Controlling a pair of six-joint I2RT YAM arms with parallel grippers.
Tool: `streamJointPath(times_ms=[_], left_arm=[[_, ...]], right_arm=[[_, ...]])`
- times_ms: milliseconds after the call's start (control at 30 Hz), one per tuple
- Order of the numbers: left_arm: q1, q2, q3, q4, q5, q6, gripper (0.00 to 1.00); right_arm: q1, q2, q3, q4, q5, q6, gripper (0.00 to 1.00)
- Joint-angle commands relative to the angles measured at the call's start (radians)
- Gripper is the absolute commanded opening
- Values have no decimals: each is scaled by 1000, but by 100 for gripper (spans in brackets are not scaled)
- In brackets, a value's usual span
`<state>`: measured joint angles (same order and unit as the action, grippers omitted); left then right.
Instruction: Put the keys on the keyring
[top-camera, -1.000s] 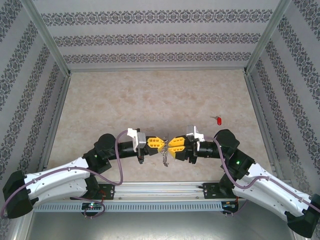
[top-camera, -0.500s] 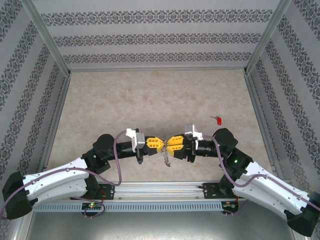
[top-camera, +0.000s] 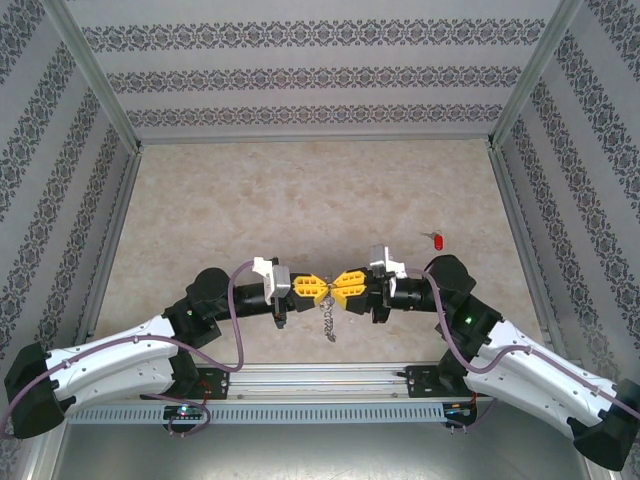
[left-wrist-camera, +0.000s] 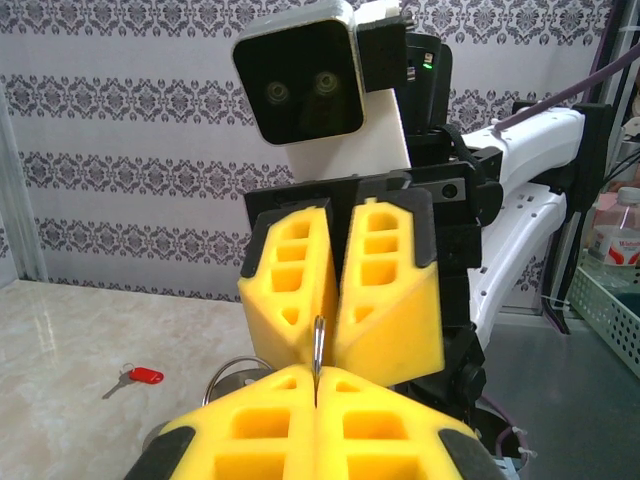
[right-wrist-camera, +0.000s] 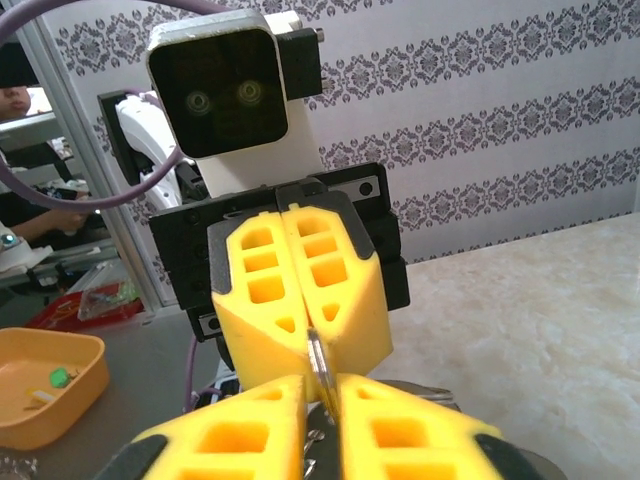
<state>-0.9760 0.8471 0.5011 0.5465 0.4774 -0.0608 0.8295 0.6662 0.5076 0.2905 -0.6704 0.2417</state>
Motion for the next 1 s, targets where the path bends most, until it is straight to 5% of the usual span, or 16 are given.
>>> streamJointPath(times_ms=[0, 67, 200, 400, 567, 967], left_arm=[[-5, 1, 3, 40, 16, -1, 0], [-5, -1, 4, 32, 9, 1, 0], [-5, -24, 48, -112, -13, 37, 0], [-6, -54, 221, -584, -164, 120, 28], [-6, 0, 334, -826, -255, 153, 30], [-6, 56, 317, -758, -176, 184, 29]], right_arm=[[13, 3, 25, 37, -32, 2, 8], [13, -5, 29, 18, -27, -10, 0], [13, -28, 75, -120, 19, -60, 0], [13, 28, 237, -490, 157, -161, 0], [16, 139, 370, -721, 236, -230, 0], [41, 305, 567, -960, 181, -326, 0]])
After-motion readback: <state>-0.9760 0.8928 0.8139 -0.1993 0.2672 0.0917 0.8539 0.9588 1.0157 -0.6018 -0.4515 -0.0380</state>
